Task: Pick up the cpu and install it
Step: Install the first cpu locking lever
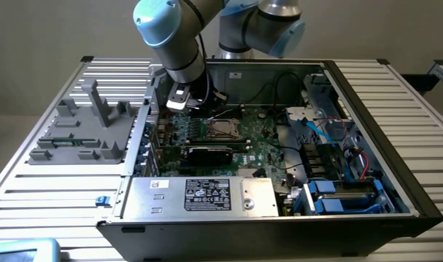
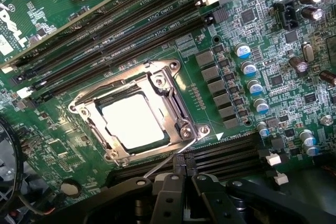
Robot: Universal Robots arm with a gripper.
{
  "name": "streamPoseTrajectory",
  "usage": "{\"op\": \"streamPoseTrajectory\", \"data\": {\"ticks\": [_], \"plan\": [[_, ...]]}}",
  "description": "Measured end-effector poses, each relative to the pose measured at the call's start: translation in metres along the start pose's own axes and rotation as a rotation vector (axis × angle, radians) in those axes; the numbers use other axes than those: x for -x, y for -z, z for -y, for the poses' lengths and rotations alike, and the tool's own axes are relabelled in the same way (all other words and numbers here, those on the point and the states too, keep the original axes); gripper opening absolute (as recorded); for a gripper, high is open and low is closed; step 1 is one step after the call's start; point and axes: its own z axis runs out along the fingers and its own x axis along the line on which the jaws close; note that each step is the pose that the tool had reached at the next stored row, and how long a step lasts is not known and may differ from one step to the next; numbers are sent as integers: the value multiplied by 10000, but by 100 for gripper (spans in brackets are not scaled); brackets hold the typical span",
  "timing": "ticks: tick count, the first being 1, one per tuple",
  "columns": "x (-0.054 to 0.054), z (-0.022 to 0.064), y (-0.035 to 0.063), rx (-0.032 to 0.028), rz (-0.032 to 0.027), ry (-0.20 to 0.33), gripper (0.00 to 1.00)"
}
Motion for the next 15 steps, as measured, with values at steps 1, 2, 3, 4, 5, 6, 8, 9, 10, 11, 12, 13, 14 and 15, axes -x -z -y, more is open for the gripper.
{"op": "streamPoseTrajectory", "data": {"ticks": [1,2,3,4,5,6,8,9,10,11,12,13,14,15], "plan": [[-3,1,-3,0,0,-2,11],[-4,1,-6,2,0,-4,11],[-7,1,-9,2,-1,-6,11],[-9,1,-12,2,-2,-6,11],[-10,0,-15,2,-3,-9,11],[-11,0,-17,2,-3,-11,11],[-11,-1,-20,-4,0,-13,11],[-11,-1,-20,-8,2,-16,11],[-11,-1,-22,-14,3,-17,11],[-11,-1,-22,-20,4,-18,11],[-11,-1,-22,-25,6,-20,11],[-10,-1,-22,-30,8,-22,11],[-10,-1,-21,-35,11,-24,11],[-10,-2,-21,-40,13,-26,11]]}}
